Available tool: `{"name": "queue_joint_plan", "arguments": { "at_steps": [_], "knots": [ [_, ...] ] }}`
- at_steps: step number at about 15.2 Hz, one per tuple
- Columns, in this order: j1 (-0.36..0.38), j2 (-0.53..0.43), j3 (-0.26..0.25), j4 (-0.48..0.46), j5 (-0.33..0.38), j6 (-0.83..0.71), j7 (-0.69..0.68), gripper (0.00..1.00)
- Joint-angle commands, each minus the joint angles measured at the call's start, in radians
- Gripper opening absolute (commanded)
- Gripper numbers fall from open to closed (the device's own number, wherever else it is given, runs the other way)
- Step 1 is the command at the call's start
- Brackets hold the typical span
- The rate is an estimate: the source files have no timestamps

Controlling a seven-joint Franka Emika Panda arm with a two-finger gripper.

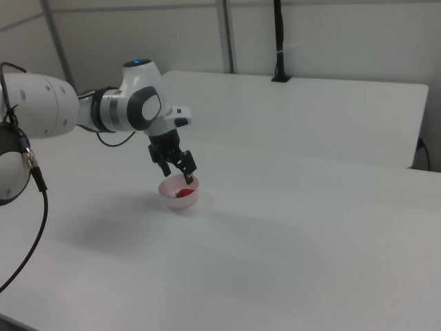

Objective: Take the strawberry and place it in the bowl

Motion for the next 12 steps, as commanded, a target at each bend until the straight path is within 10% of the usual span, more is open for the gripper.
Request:
{"name": "queue_joint_plan", "arguments": {
  "at_steps": [1, 12],
  "knots": [
    [0.004, -0.096, -0.009, -0.017, -0.01, -0.107, -0.027, 1.0],
    [0.063, -0.36, -0.098, -0.045, 0.023, -0.388, -0.103, 1.0]
  ]
}}
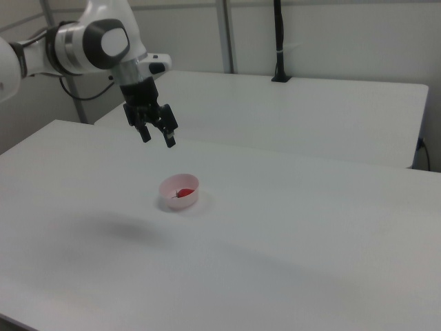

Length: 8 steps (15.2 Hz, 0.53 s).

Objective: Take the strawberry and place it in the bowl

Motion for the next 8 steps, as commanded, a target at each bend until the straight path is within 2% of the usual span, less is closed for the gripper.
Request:
{"name": "queue_joint_plan", "arguments": {
  "at_steps": [1, 3, 8],
  "knots": [
    [0.047, -0.089, -0.057, -0.05, 0.055, -0.069, -0.056, 1.0],
    [0.049, -0.116, -0.082, -0.05, 0.117, -0.099, -0.056, 1.0],
    [0.045, -0.141, -0.083, -0.046, 0.123, -0.131, -0.057, 1.0]
  ]
}}
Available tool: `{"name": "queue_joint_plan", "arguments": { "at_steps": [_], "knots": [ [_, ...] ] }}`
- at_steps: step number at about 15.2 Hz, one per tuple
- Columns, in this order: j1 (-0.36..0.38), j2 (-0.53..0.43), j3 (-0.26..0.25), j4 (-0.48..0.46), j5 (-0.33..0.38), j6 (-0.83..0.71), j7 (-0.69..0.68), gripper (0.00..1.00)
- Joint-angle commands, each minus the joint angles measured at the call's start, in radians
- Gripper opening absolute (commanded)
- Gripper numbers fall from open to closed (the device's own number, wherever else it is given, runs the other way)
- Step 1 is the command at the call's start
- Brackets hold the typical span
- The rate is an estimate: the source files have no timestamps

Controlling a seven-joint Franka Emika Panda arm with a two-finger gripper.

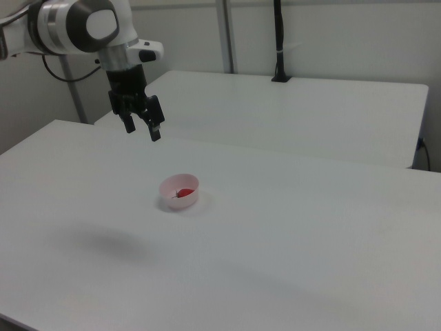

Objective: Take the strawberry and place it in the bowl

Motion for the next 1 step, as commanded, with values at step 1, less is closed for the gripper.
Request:
{"name": "queue_joint_plan", "arguments": {
  "at_steps": [1],
  "knots": [
    [0.021, -0.043, -0.025, -0.034, 0.018, -0.014, -0.024, 1.0]
  ]
}}
